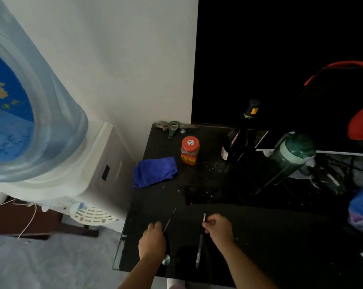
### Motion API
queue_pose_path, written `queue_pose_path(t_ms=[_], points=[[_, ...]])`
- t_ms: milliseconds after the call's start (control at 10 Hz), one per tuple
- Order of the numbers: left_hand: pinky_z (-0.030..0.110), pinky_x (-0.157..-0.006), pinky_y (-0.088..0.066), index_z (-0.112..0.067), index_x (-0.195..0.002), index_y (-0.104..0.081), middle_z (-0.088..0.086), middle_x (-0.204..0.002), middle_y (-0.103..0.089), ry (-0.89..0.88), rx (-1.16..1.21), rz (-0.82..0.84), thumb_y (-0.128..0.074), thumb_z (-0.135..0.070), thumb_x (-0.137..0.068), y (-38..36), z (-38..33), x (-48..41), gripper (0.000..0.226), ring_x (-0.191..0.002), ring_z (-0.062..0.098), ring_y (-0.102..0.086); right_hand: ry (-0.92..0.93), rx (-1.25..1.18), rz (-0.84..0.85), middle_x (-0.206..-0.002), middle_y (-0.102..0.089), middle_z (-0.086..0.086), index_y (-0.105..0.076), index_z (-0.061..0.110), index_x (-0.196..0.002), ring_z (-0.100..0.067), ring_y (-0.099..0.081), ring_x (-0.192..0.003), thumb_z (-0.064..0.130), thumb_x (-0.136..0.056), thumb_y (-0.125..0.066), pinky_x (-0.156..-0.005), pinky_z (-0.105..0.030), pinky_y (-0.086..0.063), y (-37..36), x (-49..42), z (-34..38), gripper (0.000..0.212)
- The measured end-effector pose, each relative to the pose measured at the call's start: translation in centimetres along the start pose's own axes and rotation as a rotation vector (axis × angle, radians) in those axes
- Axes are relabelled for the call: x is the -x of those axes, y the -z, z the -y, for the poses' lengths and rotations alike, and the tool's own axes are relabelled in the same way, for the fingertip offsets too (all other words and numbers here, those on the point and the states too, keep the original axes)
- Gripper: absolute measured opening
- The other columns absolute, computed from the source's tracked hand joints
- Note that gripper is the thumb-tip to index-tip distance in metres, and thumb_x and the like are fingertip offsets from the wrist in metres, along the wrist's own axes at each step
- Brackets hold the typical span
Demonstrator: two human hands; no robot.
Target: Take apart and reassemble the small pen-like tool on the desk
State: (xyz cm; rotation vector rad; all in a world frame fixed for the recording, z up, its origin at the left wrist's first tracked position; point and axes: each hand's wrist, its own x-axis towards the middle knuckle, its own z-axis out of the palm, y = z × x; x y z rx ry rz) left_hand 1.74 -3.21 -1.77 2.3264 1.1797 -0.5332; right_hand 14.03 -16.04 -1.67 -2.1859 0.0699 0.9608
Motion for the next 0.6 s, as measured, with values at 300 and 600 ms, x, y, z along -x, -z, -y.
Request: queue_pose_path(t_ms=[300, 600], points=[[0.034, -0.079, -0.050, -0.013, -0.111, -0.048, 0.010, -0.119, -0.051, -0.065, 0.119, 0.026, -0.045, -0.023, -0.089, -1.1, -1.3, 1.0, 0.024, -0.100, 0.026, -0.058, 0.005, 0.117, -0.047, -0.092, -0.064, -0.004, -0.053, 0.020, -0.083, -0.017, -0.065, -0.082, 0.015, -0.082, -0.061, -0.070, -0.027, -0.054, 0.7, 0.3, -1.5, 0.010], [0.034, -0.088, -0.049, -0.018, -0.112, -0.049, 0.005, -0.119, -0.052, -0.125, 0.024, -0.117, -0.047, -0.037, -0.087, 1.4, -0.3, 2.2, 0.031, -0.111, 0.021, -0.050, 0.189, 0.253, -0.210, -0.104, -0.062, 0.001, -0.055, 0.018, -0.109, -0.009, -0.057, -0.088, 0.025, -0.087, -0.053, -0.069, -0.019, -0.043, 3.2, 3.5, -0.4, 0.023]])
